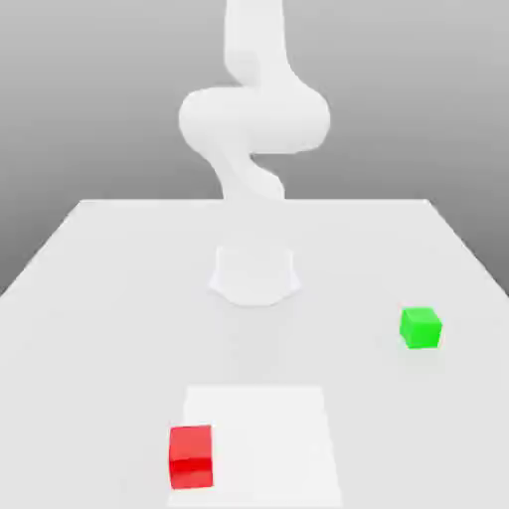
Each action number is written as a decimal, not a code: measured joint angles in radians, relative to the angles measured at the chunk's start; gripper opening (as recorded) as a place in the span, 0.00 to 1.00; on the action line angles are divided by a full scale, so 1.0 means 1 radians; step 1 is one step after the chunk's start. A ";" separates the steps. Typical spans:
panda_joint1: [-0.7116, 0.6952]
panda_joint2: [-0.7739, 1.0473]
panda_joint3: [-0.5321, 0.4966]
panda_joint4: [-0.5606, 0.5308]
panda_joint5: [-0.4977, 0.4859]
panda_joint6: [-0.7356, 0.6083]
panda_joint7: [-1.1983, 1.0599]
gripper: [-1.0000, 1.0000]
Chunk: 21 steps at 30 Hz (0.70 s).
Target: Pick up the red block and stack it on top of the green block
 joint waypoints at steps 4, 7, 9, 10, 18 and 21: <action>0.018 0.151 -0.041 -0.037 0.017 0.063 -0.054 0.50; 0.028 0.260 -0.068 -0.064 0.031 0.108 -0.094 0.50; 0.033 0.333 -0.085 -0.082 0.041 0.139 -0.121 0.50; 0.034 0.369 -0.091 -0.091 0.047 0.154 -0.135 0.50; 0.027 0.659 -0.130 -0.163 0.078 0.275 -0.238 0.50; 0.012 0.766 -0.135 -0.190 0.075 0.321 -0.266 0.50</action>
